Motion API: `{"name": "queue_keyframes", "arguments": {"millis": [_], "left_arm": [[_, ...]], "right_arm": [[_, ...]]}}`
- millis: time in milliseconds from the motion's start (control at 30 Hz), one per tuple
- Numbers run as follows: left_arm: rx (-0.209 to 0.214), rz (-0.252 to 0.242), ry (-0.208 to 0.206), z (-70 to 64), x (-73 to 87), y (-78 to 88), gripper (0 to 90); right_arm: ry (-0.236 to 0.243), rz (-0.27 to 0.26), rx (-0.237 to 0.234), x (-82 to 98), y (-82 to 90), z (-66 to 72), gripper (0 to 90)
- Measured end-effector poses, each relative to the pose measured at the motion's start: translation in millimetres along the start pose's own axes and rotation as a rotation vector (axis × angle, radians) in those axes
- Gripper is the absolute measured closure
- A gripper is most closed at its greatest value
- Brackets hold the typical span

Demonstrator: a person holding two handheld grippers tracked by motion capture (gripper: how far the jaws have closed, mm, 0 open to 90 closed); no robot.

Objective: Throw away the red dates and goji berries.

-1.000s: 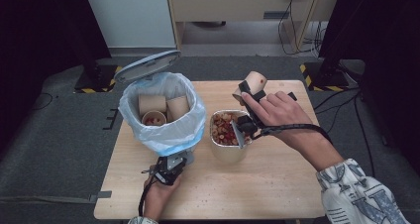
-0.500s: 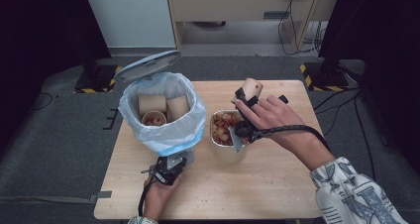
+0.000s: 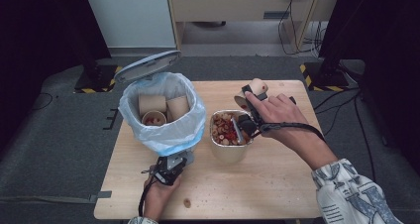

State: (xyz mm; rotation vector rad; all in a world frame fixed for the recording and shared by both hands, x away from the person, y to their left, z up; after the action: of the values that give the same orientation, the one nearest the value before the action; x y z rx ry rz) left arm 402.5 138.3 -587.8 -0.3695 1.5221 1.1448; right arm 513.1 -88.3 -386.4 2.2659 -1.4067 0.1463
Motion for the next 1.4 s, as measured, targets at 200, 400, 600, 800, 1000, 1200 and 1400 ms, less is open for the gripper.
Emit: {"name": "queue_keyframes", "arguments": {"millis": [200, 400, 600, 800, 1000, 1200, 1400], "left_arm": [[0.001, 0.002, -0.004, -0.2, 0.0, 0.0, 90.0], [-0.008, 0.0, 0.008, -0.5, 0.1, 0.3, 90.0], [0.004, 0.003, 0.004, -1.0, 0.5, 0.3, 90.0], [0.006, 0.002, 0.005, -1.0, 0.5, 0.3, 90.0], [0.006, 0.002, 0.006, -1.1, 0.5, 0.3, 90.0], [0.007, 0.002, 0.007, -1.2, 0.5, 0.2, 89.9], [0.008, 0.002, 0.007, -1.1, 0.5, 0.3, 89.9]], "right_arm": [[-0.139, -0.026, -0.001, 7.8, 0.6, -0.9, 29.1], [-0.288, -0.051, -0.027, 15.4, -3.7, 9.5, 28.9], [-0.483, -0.091, -0.04, 27.5, -8.6, 19.0, 28.9], [-0.647, -0.134, -0.044, 37.7, -12.0, 26.6, 28.9], [-0.755, -0.154, -0.031, 48.2, -12.0, 31.9, 28.8], [-0.863, -0.167, -0.028, 59.9, -9.1, 37.0, 28.8], [-0.948, -0.188, -0.029, 66.8, -7.8, 43.3, 28.7]]}}
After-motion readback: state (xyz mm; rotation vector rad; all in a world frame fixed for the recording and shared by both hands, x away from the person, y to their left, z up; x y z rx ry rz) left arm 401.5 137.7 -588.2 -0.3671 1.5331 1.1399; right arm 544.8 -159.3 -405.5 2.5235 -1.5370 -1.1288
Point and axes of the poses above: each handheld gripper's, and its own axes: y roughly backward along the jaws, x roughly out of its underside, z roughly to its left, the point moved 10 cm from there along -y, roughly forward along the jaws, and after that the axes turned 13 degrees about -z, right-handed, at the moved point
